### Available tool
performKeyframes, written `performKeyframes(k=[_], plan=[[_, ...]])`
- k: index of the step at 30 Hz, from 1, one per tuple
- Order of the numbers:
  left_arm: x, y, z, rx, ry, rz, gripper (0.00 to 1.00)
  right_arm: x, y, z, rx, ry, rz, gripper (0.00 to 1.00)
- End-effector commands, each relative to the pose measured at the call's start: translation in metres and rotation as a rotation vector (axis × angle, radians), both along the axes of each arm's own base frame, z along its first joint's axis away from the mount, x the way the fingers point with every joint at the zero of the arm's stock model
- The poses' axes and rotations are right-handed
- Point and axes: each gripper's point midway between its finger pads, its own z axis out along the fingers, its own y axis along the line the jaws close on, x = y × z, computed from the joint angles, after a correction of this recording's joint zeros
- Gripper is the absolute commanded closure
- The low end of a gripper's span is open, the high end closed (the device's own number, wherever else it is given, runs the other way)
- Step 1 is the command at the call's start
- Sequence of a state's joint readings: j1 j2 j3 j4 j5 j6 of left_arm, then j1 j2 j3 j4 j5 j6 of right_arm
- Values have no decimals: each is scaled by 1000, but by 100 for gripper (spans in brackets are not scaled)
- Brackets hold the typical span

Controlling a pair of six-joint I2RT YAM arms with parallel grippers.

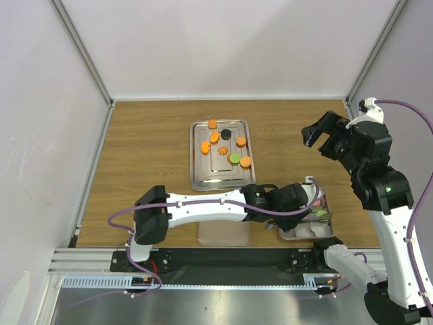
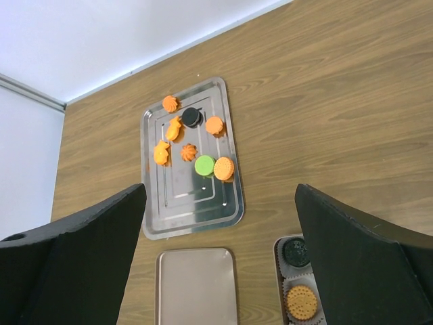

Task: Pack the cookies

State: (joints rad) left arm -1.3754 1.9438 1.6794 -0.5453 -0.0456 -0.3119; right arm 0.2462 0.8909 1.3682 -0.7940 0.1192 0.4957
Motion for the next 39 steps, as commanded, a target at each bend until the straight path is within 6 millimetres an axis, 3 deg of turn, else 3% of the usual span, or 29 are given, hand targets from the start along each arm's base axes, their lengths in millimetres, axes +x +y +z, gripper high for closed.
performKeyframes(k=[1,13,39], plan=[[4,-20,25,-85,-38,-15,61,-1,-1,10,-10,-31,7,0],[18,-19,18,-54,-76,27,60,0,2,7,-3,-19,16,0],[28,-12,0,-38,-50,17,56,9,9,-3,3,15,23,0]])
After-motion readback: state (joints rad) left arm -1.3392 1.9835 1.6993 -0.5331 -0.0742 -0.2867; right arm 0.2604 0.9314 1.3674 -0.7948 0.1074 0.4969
